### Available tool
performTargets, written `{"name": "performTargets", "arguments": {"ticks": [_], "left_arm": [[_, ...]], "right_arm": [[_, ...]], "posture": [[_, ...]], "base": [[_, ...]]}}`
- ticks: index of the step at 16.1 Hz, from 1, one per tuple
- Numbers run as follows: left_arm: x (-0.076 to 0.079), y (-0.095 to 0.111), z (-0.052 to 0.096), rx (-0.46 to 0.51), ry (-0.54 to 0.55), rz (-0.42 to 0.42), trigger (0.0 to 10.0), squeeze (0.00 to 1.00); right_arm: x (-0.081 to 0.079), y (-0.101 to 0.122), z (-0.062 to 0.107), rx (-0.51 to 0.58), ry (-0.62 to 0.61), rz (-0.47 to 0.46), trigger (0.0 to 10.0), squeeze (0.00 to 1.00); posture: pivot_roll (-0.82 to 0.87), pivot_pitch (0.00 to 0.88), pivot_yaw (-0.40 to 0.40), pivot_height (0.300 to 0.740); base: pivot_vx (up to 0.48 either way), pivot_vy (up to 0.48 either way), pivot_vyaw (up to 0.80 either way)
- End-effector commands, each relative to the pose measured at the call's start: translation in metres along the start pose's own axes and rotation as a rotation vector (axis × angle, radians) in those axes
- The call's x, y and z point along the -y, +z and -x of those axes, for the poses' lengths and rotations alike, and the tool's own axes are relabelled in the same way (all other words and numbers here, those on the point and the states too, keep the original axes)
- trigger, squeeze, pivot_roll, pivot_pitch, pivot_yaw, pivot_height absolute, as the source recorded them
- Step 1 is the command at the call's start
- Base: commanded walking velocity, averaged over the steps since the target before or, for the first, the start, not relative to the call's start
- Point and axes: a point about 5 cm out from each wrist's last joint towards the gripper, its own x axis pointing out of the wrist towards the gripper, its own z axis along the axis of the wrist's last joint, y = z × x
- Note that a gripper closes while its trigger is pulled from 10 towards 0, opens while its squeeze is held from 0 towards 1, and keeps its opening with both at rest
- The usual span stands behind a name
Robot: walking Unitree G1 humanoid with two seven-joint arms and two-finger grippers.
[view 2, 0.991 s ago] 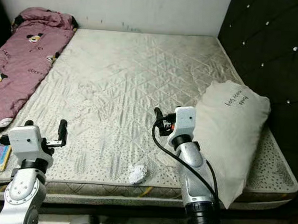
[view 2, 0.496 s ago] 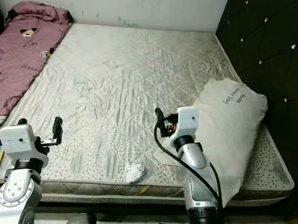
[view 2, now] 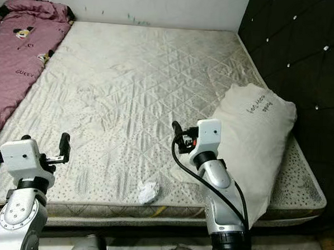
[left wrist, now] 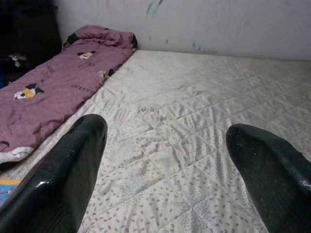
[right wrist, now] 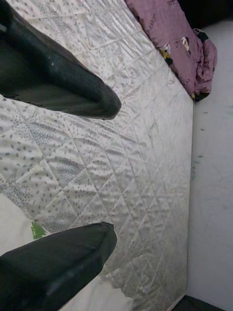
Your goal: Clean up the room
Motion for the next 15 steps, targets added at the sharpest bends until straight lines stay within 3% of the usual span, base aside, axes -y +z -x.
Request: {"name": "performTargets", "arguments": {"ticks": [1, 4, 8, 9, 11, 13, 15], "left_arm": [[0.000, 0.001, 0.000, 0.000, 0.003, -0.006, 10.0, 0.00], [-0.001, 0.000, 0.000, -0.005, 0.016, -0.004, 10.0, 0.00], [-0.003, 0.003, -0.003, 0.007, 0.041, -0.004, 10.0, 0.00], [-0.004, 0.003, -0.002, 0.022, 0.027, 0.044, 10.0, 0.00], [-0.011, 0.003, -0.002, 0.038, 0.073, -0.001, 10.0, 0.00], [-0.012, 0.003, -0.001, 0.043, 0.082, -0.010, 10.0, 0.00], [-0.013, 0.005, -0.002, 0.060, 0.082, -0.028, 10.0, 0.00]], "right_arm": [[0.000, 0.001, 0.000, -0.005, 0.007, 0.001, 10.0, 0.00], [-0.001, 0.001, -0.001, -0.006, 0.013, 0.008, 10.0, 0.00], [-0.002, 0.000, -0.006, -0.012, 0.014, 0.041, 10.0, 0.00], [-0.005, 0.000, -0.006, -0.010, 0.018, 0.077, 10.0, 0.00], [-0.009, -0.001, -0.006, -0.016, 0.057, 0.064, 10.0, 0.00], [-0.014, 0.000, -0.006, -0.009, 0.088, 0.131, 10.0, 0.00], [-0.012, -0.003, -0.007, -0.034, 0.078, 0.097, 10.0, 0.00]], "posture": [[0.00, 0.102, -0.028, 0.655], [0.00, 0.097, -0.032, 0.615], [0.00, 0.103, -0.034, 0.611], [0.00, 0.109, -0.034, 0.611], [0.00, 0.103, -0.035, 0.611], [0.00, 0.101, -0.038, 0.611], [0.00, 0.101, -0.038, 0.611]], "base": [[0.000, 0.000, 0.00], [0.000, 0.000, 0.00], [0.000, 0.000, 0.00], [0.000, 0.000, 0.00], [0.000, 0.000, 0.00], [0.000, 0.000, 0.00], [0.000, 0.000, 0.00]]}}
